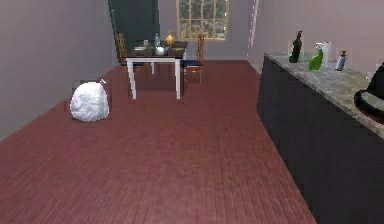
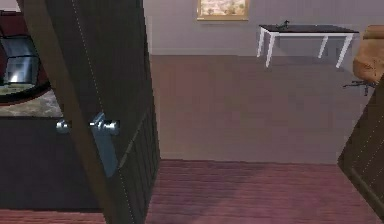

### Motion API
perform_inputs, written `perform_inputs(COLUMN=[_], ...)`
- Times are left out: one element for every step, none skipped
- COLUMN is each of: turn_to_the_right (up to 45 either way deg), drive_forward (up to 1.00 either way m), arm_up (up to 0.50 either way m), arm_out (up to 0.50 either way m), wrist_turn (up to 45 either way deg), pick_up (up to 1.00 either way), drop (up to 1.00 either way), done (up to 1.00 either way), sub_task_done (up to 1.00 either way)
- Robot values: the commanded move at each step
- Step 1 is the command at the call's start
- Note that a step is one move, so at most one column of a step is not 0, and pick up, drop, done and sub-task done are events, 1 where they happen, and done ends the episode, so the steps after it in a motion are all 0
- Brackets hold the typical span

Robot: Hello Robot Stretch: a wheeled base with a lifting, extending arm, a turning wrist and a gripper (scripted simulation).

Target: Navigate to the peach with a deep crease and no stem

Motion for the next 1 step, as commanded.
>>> perform_inputs(turn_to_the_right=[0.0], drive_forward=[0.65], arm_up=[0.00], arm_out=[0.00], wrist_turn=[0.0], pick_up=[0.00], drop=[0.00], done=[0.00], sub_task_done=[0.00])
